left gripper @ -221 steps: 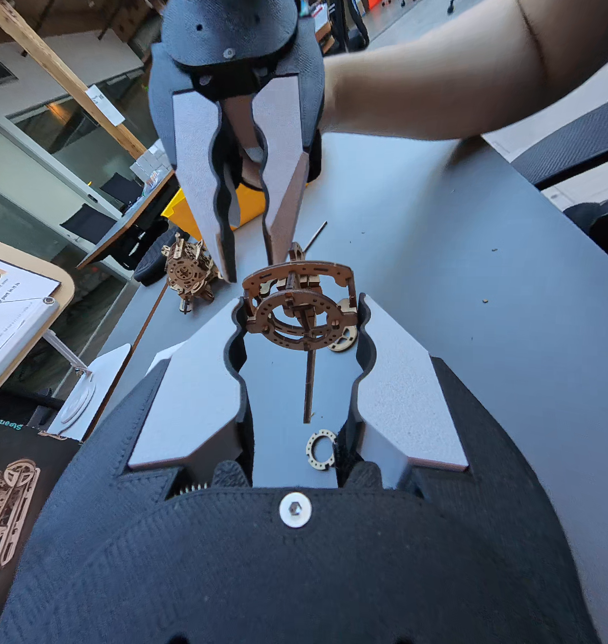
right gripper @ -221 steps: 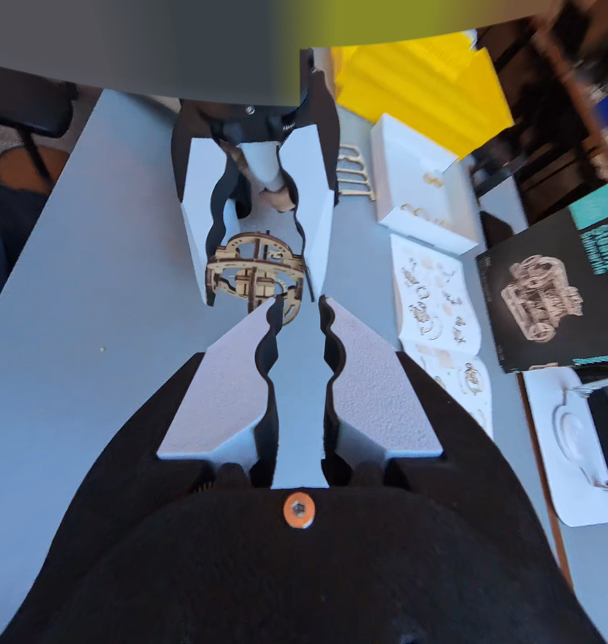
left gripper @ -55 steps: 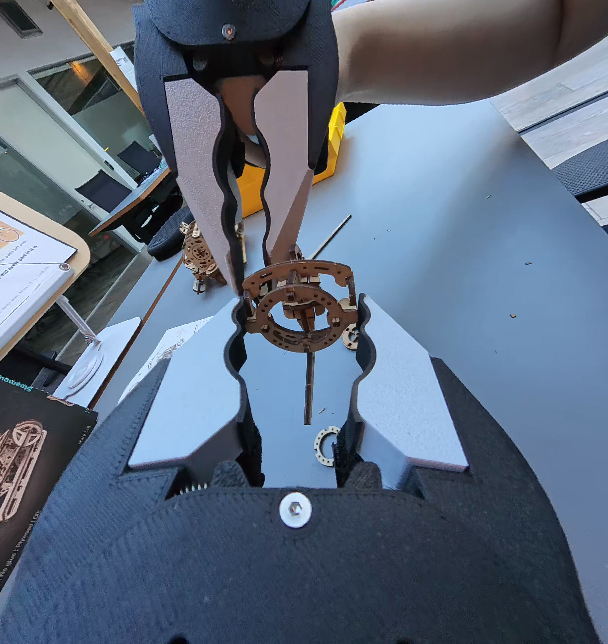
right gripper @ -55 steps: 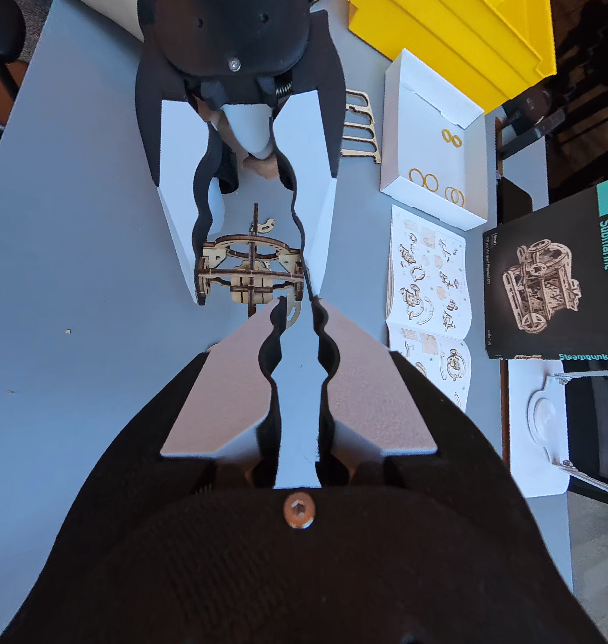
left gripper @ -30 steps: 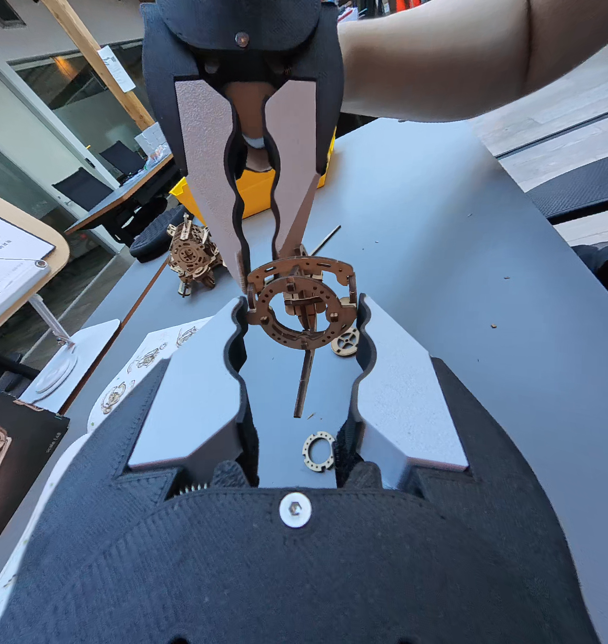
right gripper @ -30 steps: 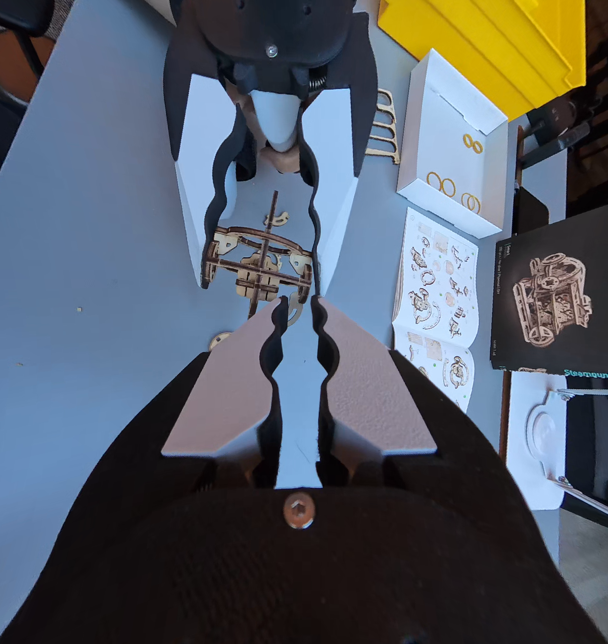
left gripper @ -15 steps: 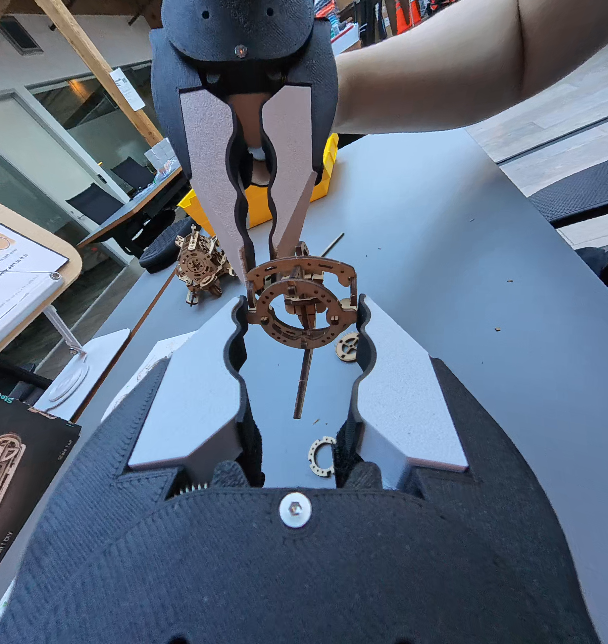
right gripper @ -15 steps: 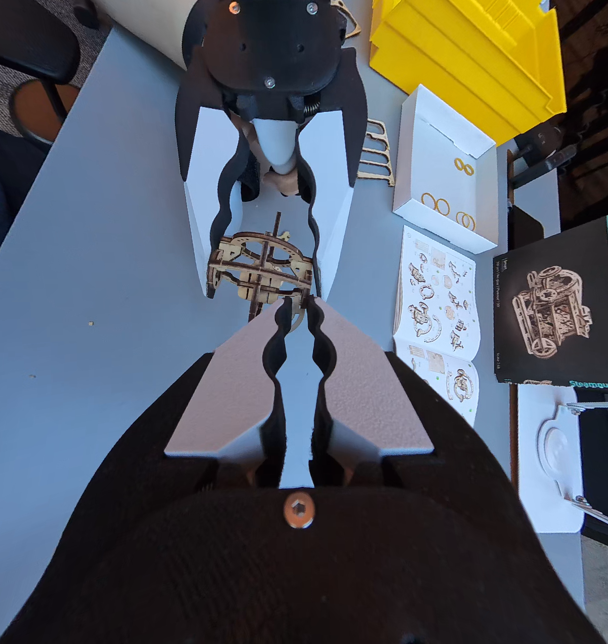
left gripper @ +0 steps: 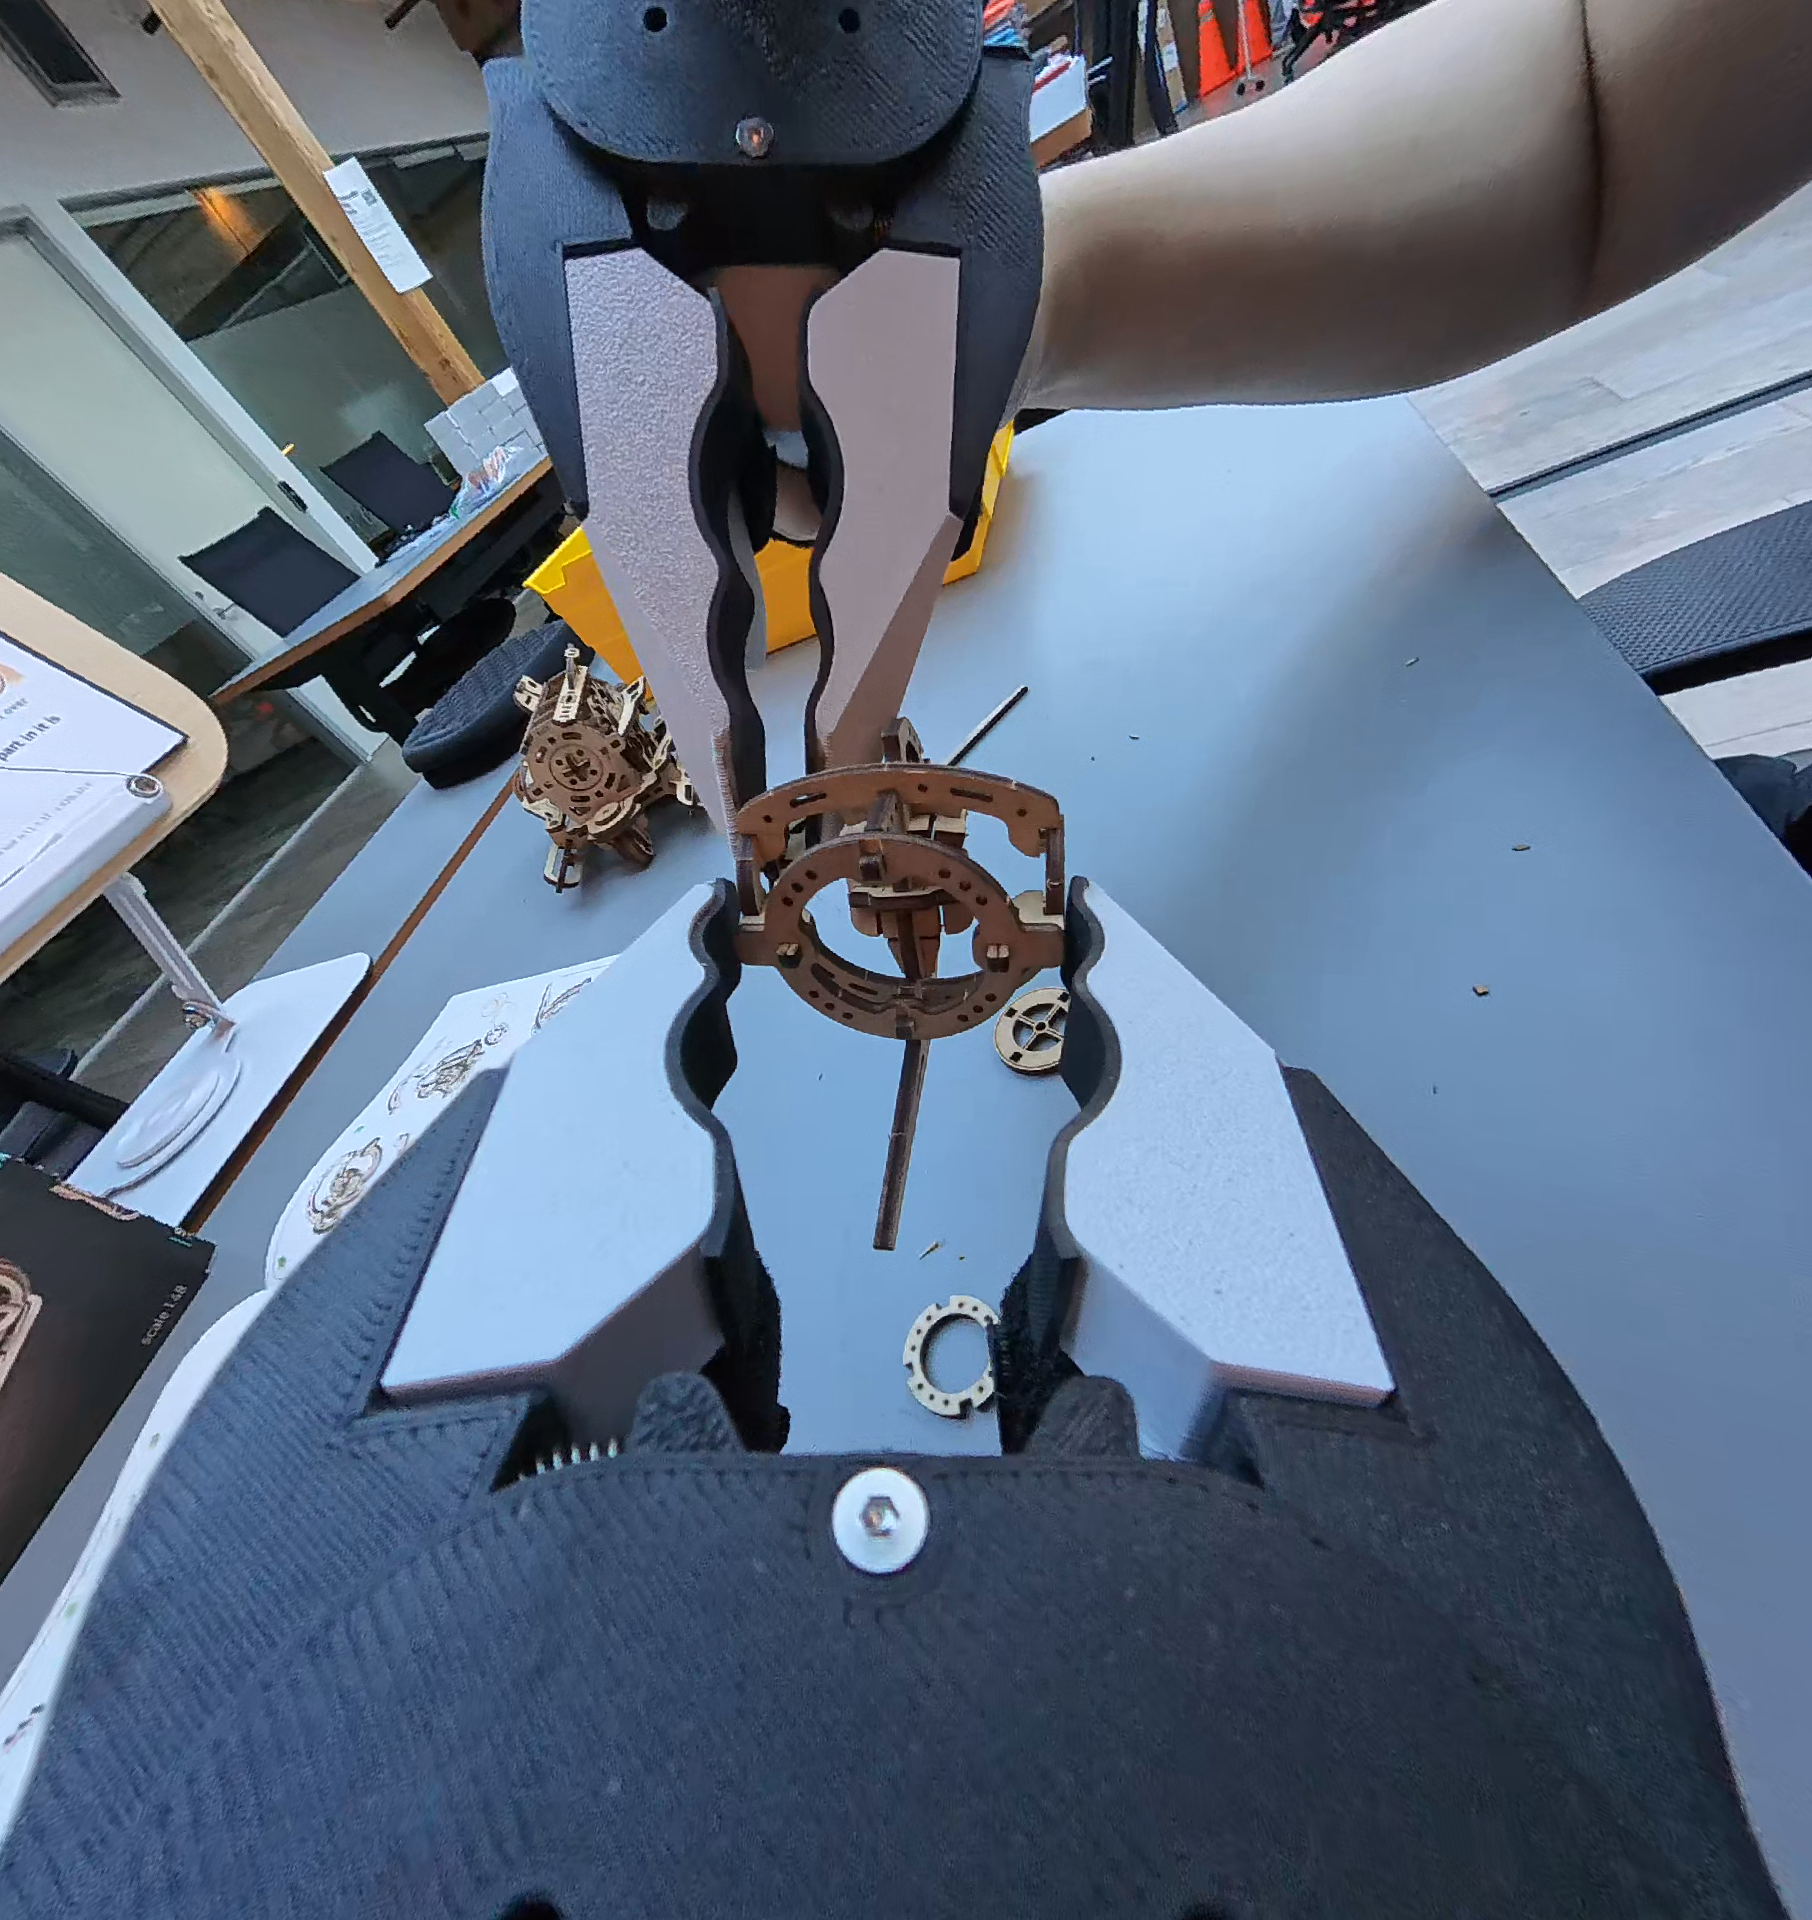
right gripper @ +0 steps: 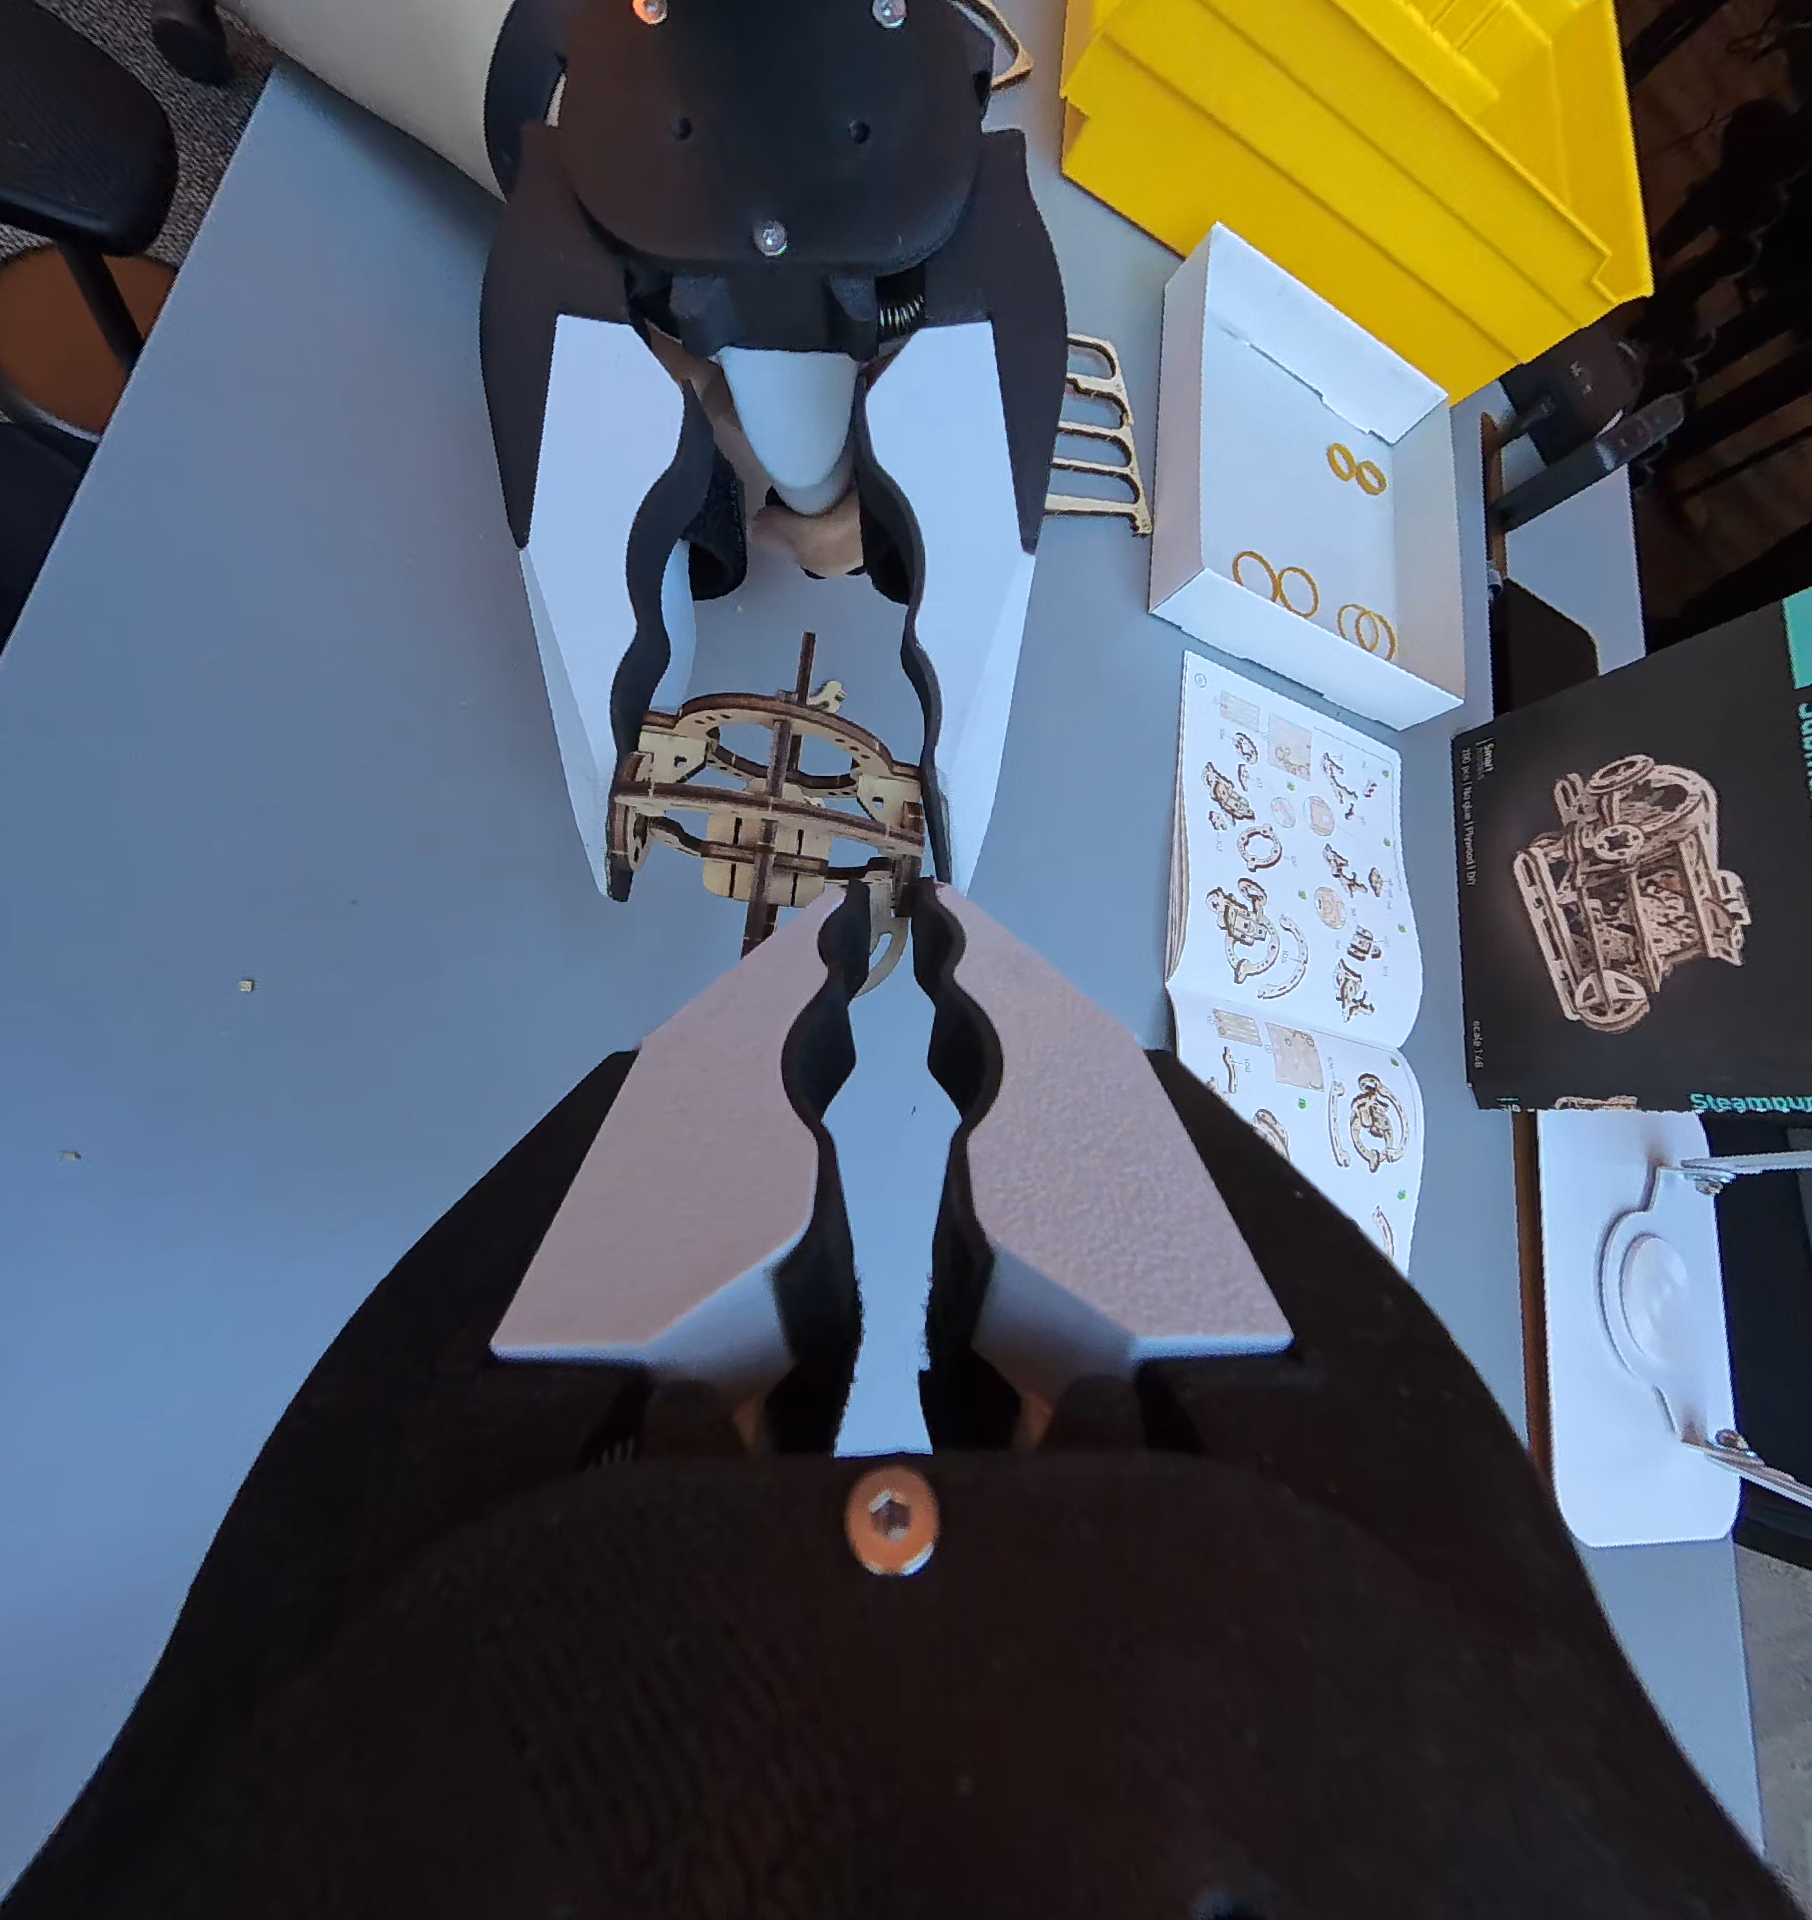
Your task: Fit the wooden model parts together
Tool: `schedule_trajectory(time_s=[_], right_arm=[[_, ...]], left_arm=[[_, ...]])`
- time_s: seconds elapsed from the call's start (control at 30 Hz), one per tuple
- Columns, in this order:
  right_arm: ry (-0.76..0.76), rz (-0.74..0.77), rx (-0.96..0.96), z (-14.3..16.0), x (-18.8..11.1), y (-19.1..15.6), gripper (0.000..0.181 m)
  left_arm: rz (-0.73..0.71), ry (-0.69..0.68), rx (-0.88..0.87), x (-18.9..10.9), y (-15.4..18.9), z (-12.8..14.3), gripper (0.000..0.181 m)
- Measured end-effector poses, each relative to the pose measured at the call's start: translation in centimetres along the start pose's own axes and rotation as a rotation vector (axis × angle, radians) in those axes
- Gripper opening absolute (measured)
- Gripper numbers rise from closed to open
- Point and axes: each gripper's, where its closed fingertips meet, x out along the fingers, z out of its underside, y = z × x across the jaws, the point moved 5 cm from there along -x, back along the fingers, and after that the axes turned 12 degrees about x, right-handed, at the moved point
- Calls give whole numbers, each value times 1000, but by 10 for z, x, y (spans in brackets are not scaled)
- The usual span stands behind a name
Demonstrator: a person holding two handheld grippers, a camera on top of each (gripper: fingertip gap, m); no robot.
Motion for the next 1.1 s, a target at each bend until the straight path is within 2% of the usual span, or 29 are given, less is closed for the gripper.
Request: schedule_trajectory(time_s=[0.53, 0.63, 0.73, 0.87, 0.97, 1.1], right_arm=[[-1, 39, 28, 0, 1, 2, 5], [-8, -5, 24, 2, 1, 2, 6], [37, -9, -51, 0, -3, 1, 8], [-8, -35, -53, 2, 1, 1, 7], [8, 19, -107, -2, -1, 1, 7], [48, 96, -217, -8, -5, -4, 7]], left_arm=[[-18, -14, -16, 0, -2, 2, 61], [-12, -22, 12, 2, 0, 2, 61], [-11, -1, 36, 0, -1, -3, 62], [-19, -22, 66, 1, 1, -2, 62], [-49, -14, 68, -1, -2, -1, 62], [-54, 24, 9, -3, -5, -2, 70]])
